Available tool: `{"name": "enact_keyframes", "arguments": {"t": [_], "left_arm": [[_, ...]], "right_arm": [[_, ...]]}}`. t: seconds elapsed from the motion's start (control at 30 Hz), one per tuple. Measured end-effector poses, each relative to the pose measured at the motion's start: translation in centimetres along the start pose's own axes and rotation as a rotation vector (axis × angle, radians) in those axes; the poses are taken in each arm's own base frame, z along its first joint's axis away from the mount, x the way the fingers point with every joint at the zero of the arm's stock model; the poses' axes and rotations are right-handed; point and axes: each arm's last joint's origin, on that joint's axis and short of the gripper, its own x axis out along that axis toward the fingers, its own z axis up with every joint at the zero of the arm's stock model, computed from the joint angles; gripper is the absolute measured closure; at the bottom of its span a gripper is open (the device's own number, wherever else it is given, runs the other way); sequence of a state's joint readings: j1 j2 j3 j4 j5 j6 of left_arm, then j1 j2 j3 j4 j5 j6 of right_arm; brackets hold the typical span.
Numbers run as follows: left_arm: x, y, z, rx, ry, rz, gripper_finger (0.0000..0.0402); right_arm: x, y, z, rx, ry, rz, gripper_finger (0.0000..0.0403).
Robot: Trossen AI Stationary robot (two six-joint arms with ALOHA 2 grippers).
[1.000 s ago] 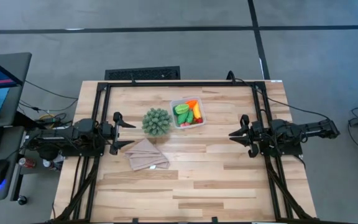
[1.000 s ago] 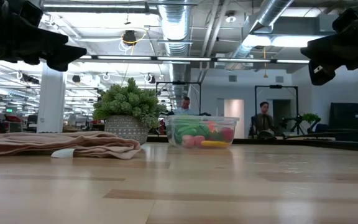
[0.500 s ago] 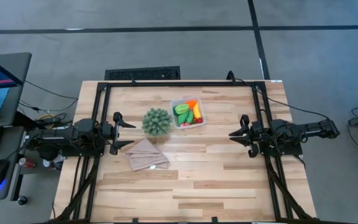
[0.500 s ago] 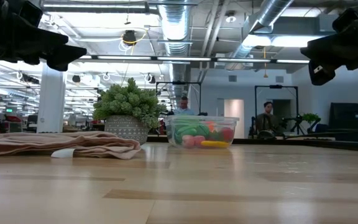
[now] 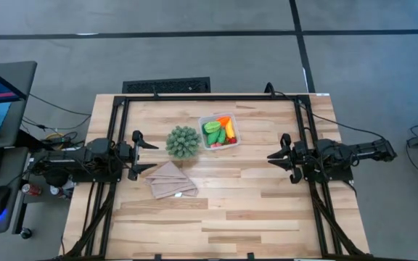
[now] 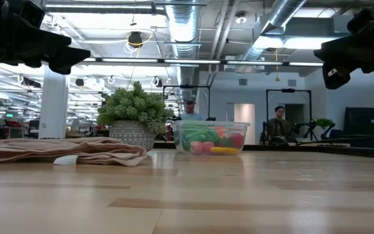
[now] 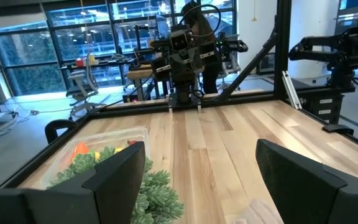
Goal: Pick and placing Produce into tupperware
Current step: Return to Home Position
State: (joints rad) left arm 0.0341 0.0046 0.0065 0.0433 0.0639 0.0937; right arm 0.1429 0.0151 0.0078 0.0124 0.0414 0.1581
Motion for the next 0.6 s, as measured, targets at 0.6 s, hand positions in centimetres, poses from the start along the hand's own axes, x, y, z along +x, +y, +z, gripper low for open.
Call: {"name": "enact_keyframes", "arguments": {"t": [0.6], "left_arm": [[0.00, 0.00, -0.01, -0.005, 0.000, 0.000, 0.0102]], "right_arm": [[0.00, 0.00, 0.00, 0.000, 0.000, 0.000, 0.0335]]}}
